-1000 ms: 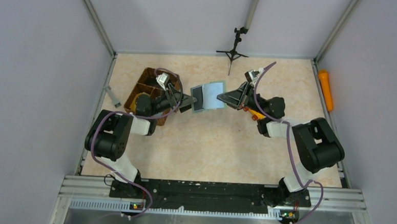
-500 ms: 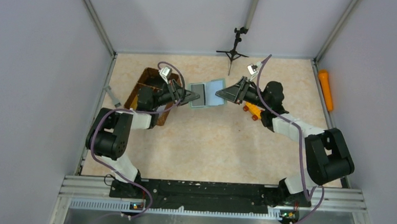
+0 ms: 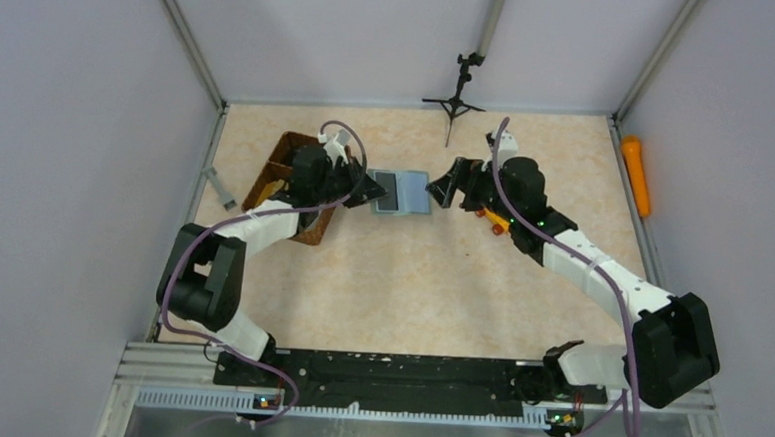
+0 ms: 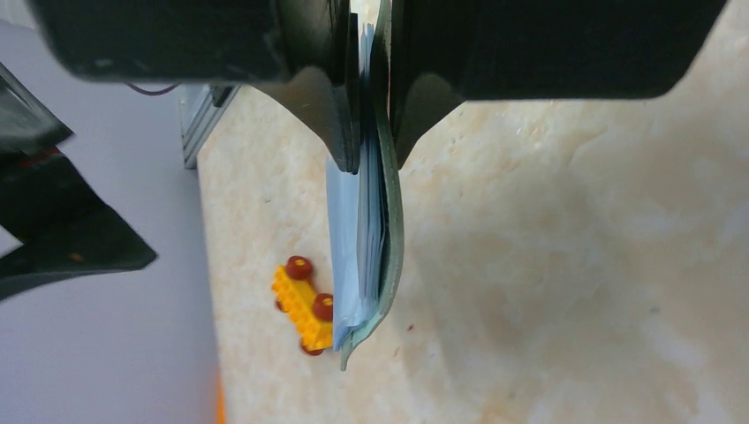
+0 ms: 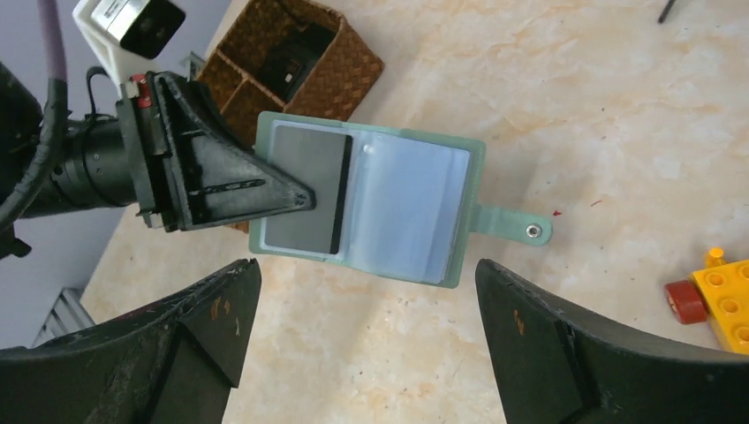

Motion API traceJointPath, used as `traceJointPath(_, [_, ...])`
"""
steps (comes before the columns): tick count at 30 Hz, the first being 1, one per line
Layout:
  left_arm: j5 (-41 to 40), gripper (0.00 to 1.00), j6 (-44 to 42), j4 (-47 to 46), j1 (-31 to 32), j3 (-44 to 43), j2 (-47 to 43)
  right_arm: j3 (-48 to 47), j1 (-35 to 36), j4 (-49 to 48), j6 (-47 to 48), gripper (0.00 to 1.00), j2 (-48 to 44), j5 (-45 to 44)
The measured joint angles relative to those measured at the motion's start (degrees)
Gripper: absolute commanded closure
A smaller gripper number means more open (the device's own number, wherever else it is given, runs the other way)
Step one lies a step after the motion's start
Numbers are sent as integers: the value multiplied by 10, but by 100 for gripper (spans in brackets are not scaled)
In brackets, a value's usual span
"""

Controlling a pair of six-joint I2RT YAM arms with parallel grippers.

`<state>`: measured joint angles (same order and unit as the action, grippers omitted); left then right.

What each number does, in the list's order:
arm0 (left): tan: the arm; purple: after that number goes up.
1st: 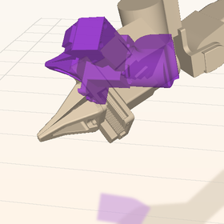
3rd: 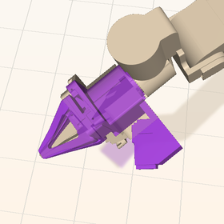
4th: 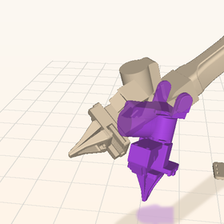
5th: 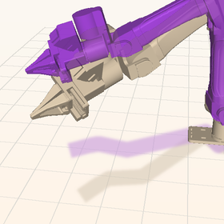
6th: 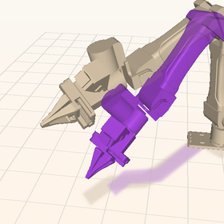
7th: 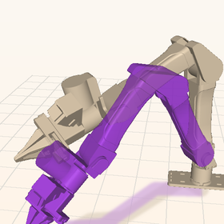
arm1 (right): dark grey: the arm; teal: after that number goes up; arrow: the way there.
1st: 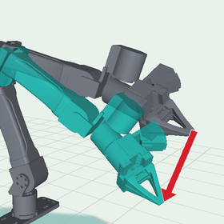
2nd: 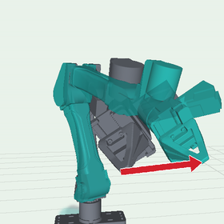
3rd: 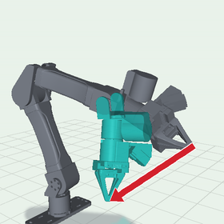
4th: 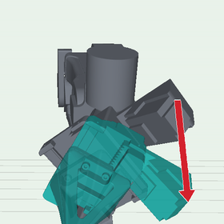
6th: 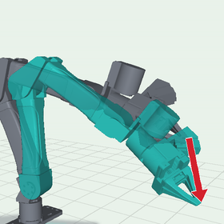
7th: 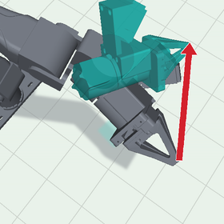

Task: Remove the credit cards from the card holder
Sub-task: Remove the credit card from the card holder.

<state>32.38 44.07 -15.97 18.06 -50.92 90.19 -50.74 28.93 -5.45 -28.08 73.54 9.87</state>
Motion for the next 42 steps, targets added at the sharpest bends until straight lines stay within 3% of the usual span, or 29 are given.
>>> traceJointPath(8, [-103, 100, -36, 96, 31, 0, -100, 0, 26, 0, 34, 3, -4, -24])
traceJointPath(11, [-113, 100, -49, 70, 33, 7, -138, 19, 24, -30, 26, 12, -27, -27])
traceJointPath(15, [-111, 100, -55, -10, 34, 56, -164, 51, 24, -83, 12, 38, -63, 9])
traceJointPath(21, [-74, 100, -65, -62, 39, 91, -147, 90, 25, -199, 3, 51, -36, 108])
traceJointPath(30, [-14, 100, -94, -129, 79, 102, -128, 140, 26, -276, 9, 57, 3, 169])
traceJointPath(42, [56, 100, -64, -223, 83, 120, -100, 153, 22, -322, -20, 58, 17, 182])
